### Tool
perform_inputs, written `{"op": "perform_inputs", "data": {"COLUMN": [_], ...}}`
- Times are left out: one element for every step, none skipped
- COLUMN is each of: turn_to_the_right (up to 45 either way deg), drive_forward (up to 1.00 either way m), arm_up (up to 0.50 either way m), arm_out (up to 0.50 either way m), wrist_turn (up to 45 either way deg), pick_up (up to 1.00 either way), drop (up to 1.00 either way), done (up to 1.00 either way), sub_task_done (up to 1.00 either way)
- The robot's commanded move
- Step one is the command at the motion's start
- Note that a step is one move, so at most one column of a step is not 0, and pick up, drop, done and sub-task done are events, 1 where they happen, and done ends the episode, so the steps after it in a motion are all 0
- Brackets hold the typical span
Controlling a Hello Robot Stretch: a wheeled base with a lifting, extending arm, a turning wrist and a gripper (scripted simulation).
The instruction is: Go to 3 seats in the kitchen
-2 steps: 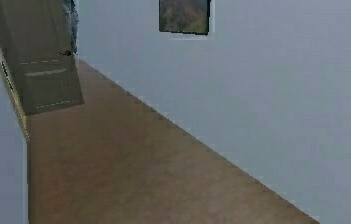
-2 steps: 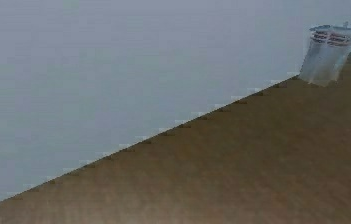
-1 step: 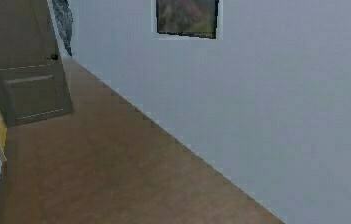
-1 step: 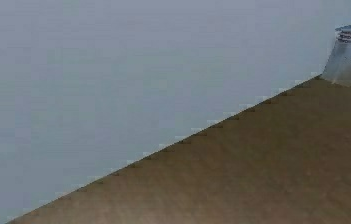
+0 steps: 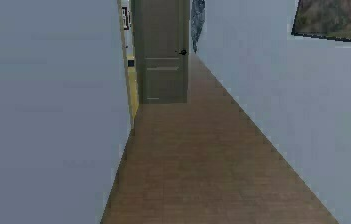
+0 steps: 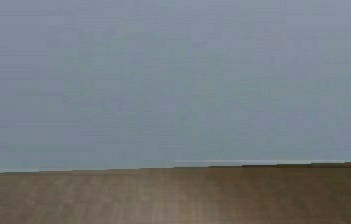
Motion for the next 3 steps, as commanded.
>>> {"op": "perform_inputs", "data": {"turn_to_the_right": [0.0,-3.0,0.0], "drive_forward": [1.0,0.0,1.0], "arm_up": [0.0,0.0,0.0], "arm_out": [0.0,0.0,0.0], "wrist_turn": [0.0,0.0,0.0], "pick_up": [0.0,0.0,0.0], "drop": [0.0,0.0,0.0], "done": [0.0,0.0,0.0], "sub_task_done": [0.0,0.0,0.0]}}
